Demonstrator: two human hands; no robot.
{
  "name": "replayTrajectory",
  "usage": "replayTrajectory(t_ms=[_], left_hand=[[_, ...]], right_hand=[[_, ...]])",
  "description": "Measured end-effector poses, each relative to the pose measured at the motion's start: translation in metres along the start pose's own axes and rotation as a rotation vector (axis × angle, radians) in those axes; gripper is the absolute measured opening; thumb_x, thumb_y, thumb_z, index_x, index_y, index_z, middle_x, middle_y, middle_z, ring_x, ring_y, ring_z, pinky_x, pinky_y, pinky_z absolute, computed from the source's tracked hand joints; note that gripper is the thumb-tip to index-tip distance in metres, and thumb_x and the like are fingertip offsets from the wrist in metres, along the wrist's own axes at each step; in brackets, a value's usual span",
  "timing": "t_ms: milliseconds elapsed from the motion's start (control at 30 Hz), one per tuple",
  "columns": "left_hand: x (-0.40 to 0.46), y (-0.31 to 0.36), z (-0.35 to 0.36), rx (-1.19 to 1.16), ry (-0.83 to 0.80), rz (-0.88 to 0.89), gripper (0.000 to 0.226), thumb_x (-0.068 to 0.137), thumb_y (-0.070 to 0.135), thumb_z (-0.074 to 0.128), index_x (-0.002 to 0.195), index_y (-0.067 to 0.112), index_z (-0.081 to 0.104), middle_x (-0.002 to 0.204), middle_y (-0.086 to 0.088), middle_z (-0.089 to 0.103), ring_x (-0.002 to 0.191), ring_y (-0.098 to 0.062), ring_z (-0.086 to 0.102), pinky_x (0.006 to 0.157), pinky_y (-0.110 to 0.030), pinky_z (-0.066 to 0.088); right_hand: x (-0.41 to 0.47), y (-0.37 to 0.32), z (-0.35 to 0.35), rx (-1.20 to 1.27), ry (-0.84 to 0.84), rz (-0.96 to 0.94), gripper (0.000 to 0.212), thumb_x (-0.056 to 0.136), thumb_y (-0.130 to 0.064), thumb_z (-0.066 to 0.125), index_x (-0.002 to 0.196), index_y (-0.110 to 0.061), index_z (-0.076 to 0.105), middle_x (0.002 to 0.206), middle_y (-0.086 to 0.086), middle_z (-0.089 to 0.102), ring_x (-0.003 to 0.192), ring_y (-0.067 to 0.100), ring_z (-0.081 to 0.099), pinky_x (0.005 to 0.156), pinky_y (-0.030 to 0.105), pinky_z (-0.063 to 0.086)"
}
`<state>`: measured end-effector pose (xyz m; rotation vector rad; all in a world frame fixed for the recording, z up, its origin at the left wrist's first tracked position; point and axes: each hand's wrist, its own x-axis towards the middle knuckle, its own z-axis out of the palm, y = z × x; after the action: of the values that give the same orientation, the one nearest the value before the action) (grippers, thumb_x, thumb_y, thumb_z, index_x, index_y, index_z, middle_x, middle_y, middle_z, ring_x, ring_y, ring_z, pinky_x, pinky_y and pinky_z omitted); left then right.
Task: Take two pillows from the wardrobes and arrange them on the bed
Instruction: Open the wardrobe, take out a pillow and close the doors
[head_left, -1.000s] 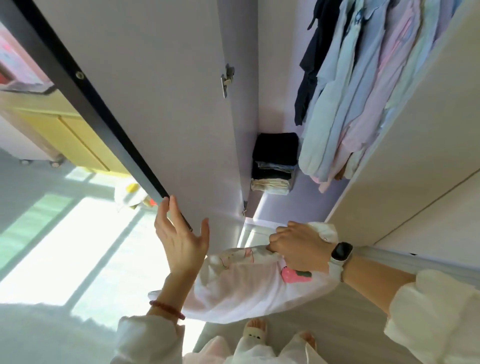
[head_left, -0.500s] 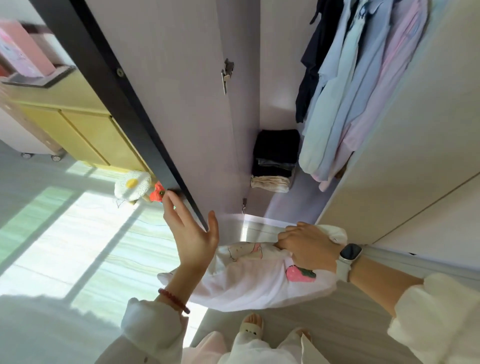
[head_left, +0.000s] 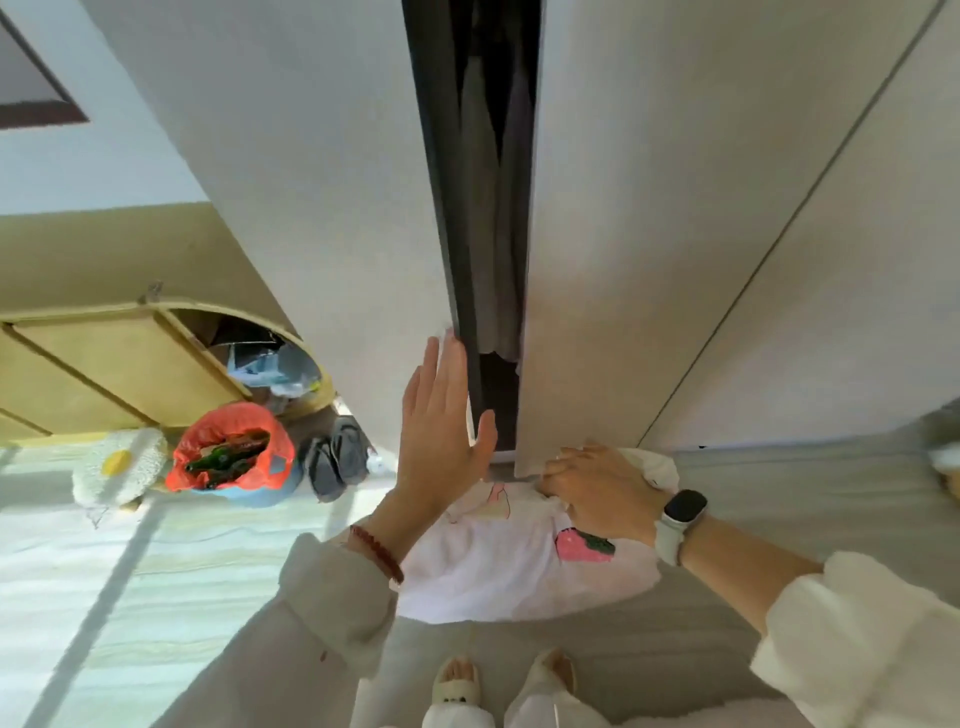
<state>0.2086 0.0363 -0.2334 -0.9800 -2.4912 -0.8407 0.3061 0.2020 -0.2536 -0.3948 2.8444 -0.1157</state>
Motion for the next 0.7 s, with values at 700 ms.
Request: replayTrajectory(t_ms=[700], left_hand=[[0.191, 0.006, 0.089, 0.302, -0.222, -0.254, 0.088, 0.073, -0.003, 0.041, 0.145, 0.015, -0.006, 0.157, 0.004, 0.0, 0.141, -0.033, 0.0, 0.087, -0.053, 0.045]], right_hand=[[-0.016, 0.11, -0.015, 0.108, 0.071, 0.211, 0.029, 0.082, -0.007, 0.04, 0.097, -0.02, 0.062, 0.098, 0.004, 0.063, 0.097, 0.026, 0.051, 0.073, 0.034, 0.024]])
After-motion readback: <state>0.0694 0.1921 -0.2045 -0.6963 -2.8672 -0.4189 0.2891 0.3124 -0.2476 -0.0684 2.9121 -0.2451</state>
